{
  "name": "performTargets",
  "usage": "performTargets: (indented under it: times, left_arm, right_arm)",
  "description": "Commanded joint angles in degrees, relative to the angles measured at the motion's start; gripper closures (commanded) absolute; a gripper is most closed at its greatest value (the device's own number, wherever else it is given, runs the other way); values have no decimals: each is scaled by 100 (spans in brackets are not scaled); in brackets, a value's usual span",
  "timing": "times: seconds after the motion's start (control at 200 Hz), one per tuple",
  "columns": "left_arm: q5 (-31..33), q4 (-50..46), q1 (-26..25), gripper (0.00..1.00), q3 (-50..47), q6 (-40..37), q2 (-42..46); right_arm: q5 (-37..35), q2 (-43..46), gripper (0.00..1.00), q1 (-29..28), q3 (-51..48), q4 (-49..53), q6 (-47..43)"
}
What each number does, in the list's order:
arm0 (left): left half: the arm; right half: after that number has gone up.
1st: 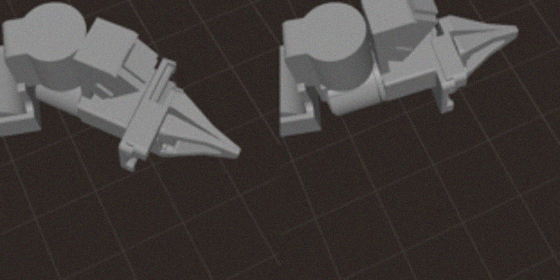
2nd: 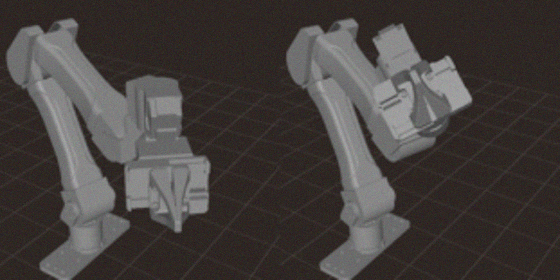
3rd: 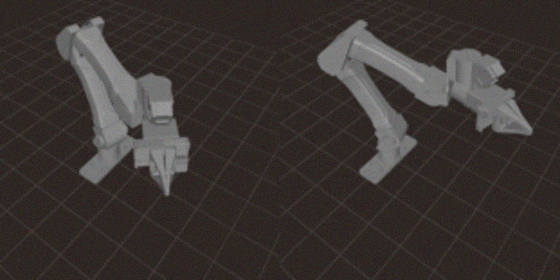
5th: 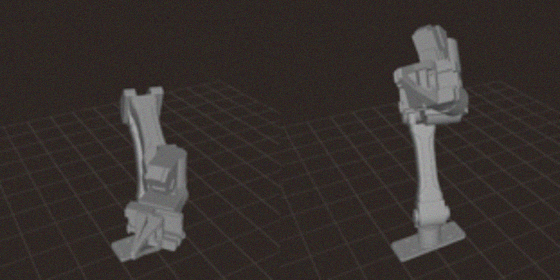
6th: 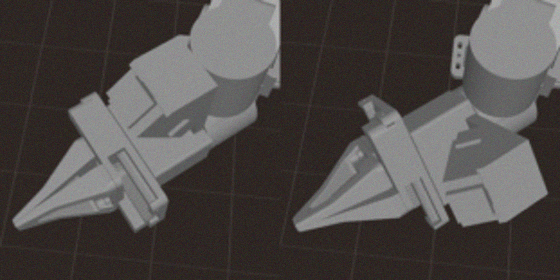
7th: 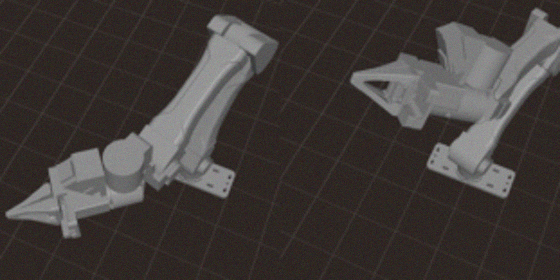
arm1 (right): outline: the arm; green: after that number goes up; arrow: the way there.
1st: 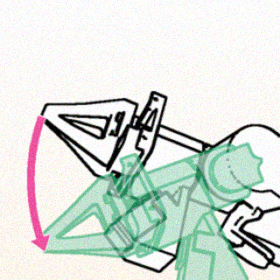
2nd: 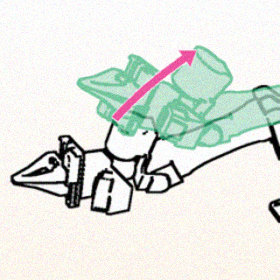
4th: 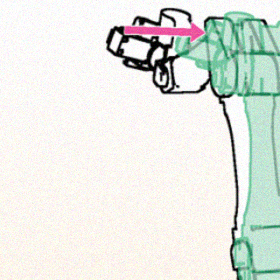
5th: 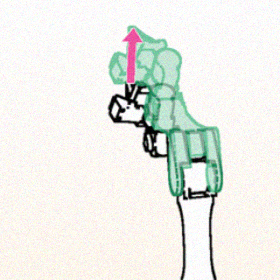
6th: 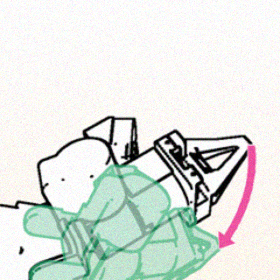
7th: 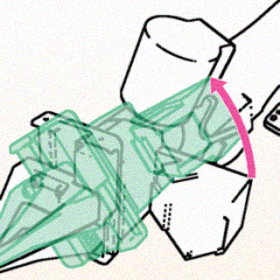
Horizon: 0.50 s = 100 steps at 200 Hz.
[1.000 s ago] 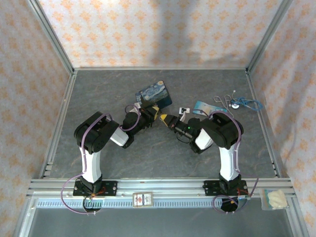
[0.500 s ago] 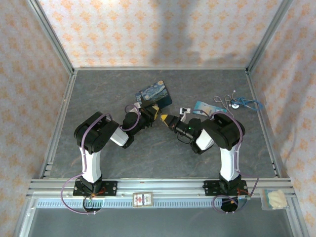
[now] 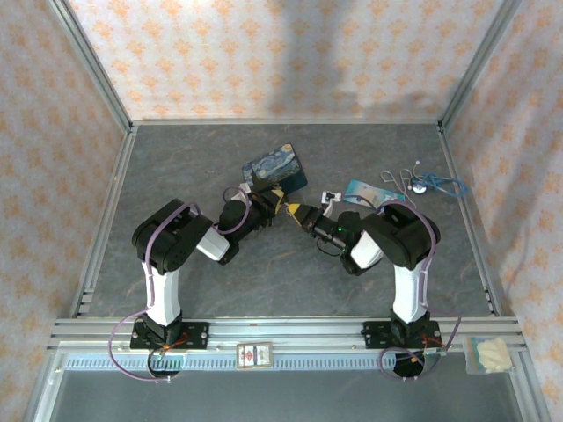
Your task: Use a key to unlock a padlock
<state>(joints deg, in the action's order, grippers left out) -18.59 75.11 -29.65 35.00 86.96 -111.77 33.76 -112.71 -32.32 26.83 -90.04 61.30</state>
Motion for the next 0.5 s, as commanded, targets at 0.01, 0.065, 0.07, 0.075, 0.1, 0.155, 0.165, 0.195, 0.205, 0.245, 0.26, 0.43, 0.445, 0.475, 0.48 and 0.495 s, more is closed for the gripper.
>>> performTargets:
  times: [0.01,0.065,0.07,0.075,0.1,0.155,0.165,0.195,0.205,0.245,0.26,0.43,0.445,0.475,0.48,0.495]
  left_arm:
    - [92,478,-40,100,-73,62,135]
    - [92,476,-33,100,-77,67,137]
    - [88,477,-37,100,-75,71,137]
    - [86,478,-35,100,-75,74,144]
    - [90,476,-36,100,-68,76,145]
    - [77,473,-42,100,-65,86,154]
    - [75,475,-41,100,-60,85,161]
    - [75,477,-49,100,-51,87,172]
    - [73,478,-45,100,-54,92,177]
    - [72,475,-52,100,-58,95,195]
    - [77,477,-58,100,-63,92,208]
    - [101,472,-69,100,-64,112,208]
    - [101,473,-70,100,-64,120,208]
    - [96,476,-74,100,-55,126,206]
    - [94,477,-75,100,-55,127,207]
    - [93,478,-76,100,-55,136,208]
  right_arm:
    - [-113,135,100,19,-95,-1734,-108]
    - [-124,102,100,17,-77,-1735,-118]
    - [-124,96,100,20,-71,-1731,-118]
    - [-124,94,100,22,-67,-1734,-118]
    - [-129,66,100,23,-51,-1734,-115]
    - [-118,21,100,19,8,-1736,-109]
    - [-114,7,100,22,20,-1734,-109]
    - [-114,-19,100,24,55,-1736,-109]
    - [-115,-22,100,24,65,-1736,-109]
    - [-90,-34,100,21,114,-1733,-110]
    - [-82,-42,100,19,124,-1728,-102]
    - [-71,-101,100,-1,207,-1737,-74]
    - [-71,-107,100,-4,203,-1732,-76]
    - [-71,-120,100,-11,208,-1736,-69]
    - [-71,-124,100,-11,209,-1732,-67]
    - [-71,-133,100,-12,209,-1735,-64]
